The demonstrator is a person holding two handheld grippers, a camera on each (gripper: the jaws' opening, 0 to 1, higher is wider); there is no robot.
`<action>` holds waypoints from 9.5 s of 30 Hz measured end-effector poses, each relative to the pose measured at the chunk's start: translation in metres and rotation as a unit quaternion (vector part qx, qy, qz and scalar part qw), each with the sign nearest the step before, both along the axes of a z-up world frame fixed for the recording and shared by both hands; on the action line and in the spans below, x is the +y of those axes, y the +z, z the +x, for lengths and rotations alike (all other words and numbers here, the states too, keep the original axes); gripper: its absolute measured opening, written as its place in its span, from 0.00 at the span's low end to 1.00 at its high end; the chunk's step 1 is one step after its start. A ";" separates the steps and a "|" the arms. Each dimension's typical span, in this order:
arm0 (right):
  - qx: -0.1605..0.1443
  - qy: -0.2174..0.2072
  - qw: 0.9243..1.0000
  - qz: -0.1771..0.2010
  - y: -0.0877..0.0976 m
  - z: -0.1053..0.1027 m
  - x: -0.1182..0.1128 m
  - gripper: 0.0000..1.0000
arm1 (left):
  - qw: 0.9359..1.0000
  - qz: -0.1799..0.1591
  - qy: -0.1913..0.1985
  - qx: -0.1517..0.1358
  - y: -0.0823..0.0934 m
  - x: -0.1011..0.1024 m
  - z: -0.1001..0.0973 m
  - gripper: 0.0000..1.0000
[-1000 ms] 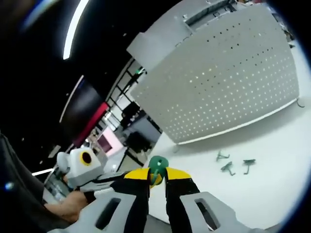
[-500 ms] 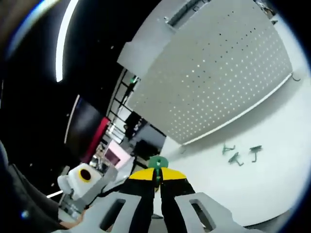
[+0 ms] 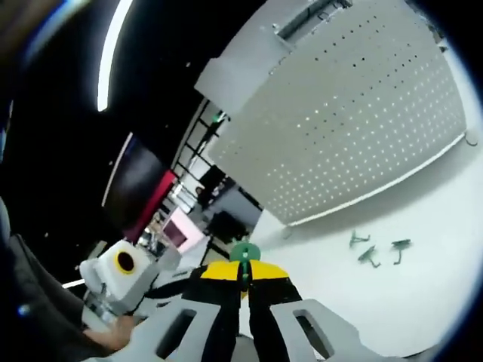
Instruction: Insert the hook assembly into the mounting plate slot until the hook locks in place.
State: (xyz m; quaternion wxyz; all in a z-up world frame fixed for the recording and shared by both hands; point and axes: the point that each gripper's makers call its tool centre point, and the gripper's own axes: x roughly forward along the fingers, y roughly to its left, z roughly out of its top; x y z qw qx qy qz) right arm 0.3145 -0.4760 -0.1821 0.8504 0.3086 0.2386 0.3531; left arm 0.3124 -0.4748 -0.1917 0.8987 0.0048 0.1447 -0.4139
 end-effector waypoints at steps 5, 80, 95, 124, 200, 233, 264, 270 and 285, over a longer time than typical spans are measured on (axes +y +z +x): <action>-0.005 0.006 1.000 -0.004 0.002 -0.002 0.002 0.00 | 1.000 0.002 -0.017 -0.014 0.003 0.002 -0.003 0.06; -0.201 0.010 0.945 -0.259 -0.002 0.029 0.003 0.00 | 0.991 -0.112 0.022 0.076 0.023 0.029 -0.004 1.00; -0.252 -0.084 0.916 -0.301 0.021 0.093 -0.036 0.00 | 0.996 -0.037 0.055 0.061 0.002 0.046 0.006 1.00; -0.293 -0.176 0.877 -0.337 0.045 0.203 -0.077 0.00 | 0.989 -0.054 0.096 0.095 -0.005 0.076 0.022 0.98; -0.292 -0.283 0.851 -0.333 0.085 0.284 -0.107 0.00 | 0.982 -0.061 0.129 0.127 -0.020 0.093 0.040 0.99; -0.288 -0.265 0.839 -0.378 0.099 0.281 -0.106 0.16 | 0.982 -0.061 0.128 0.125 -0.016 0.094 0.031 0.98; -0.286 -0.213 0.870 -0.340 0.098 0.207 -0.109 0.30 | 0.985 -0.036 0.088 0.143 -0.027 0.069 0.004 0.98; -0.272 -0.191 0.874 -0.355 0.075 0.181 -0.109 0.30 | 0.984 -0.035 0.080 0.154 -0.031 0.062 -0.003 0.98; -0.233 -0.130 0.893 -0.363 0.024 0.136 -0.097 0.37 | 0.982 -0.033 0.073 0.169 -0.037 0.058 -0.013 0.99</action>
